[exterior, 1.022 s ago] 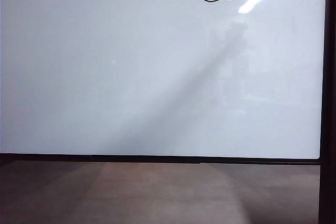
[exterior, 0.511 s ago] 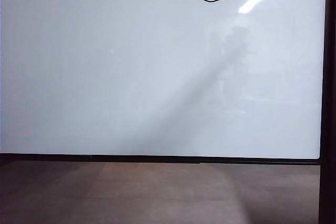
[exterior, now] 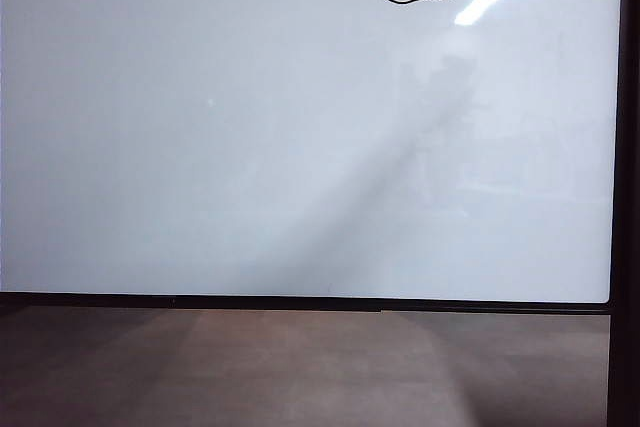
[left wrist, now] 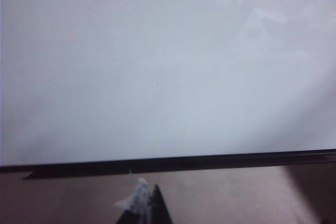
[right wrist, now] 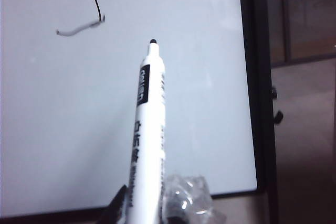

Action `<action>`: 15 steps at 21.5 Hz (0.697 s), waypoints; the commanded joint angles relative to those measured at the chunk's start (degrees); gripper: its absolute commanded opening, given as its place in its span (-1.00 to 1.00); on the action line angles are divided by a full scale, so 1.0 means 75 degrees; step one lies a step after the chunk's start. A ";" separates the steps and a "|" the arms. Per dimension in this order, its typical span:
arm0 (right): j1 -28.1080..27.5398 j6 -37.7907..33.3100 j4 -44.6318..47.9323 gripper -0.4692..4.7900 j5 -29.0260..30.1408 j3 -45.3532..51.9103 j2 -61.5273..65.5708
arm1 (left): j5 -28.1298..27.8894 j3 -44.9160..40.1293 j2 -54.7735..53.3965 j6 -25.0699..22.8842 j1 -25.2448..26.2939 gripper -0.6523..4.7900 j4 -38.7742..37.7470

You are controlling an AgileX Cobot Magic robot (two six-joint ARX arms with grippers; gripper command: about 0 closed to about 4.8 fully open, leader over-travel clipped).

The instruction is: Reach to the right to find the marker pen, pick it up, and write the number 9 on the whiteboard.

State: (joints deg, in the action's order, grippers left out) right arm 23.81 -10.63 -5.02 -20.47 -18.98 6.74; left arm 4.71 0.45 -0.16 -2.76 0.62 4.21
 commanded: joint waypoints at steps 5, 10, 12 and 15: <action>-0.0006 0.0221 0.1011 -0.83 0.0557 0.0868 -0.0038 | -0.0804 0.0006 -0.0009 0.0026 -0.0017 -0.78 -0.0061; -0.0006 0.0125 0.1833 -0.83 0.0970 0.1472 -0.0055 | -0.0796 0.0009 -0.0009 0.0026 -0.0017 -0.78 -0.0099; -0.0006 0.0125 0.1923 -0.83 0.0976 0.1472 -0.0058 | -0.0801 0.0006 -0.0009 0.0023 -0.0017 -0.78 -0.0099; -0.0006 0.0125 0.2095 -0.83 0.0982 0.1472 -0.0058 | -0.0801 0.0006 -0.0009 0.0023 -0.0017 -0.78 -0.0099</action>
State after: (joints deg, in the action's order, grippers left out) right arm 23.81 -9.54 9.02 -13.39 -7.62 6.33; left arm -1.10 0.45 -0.16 -2.76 0.60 2.87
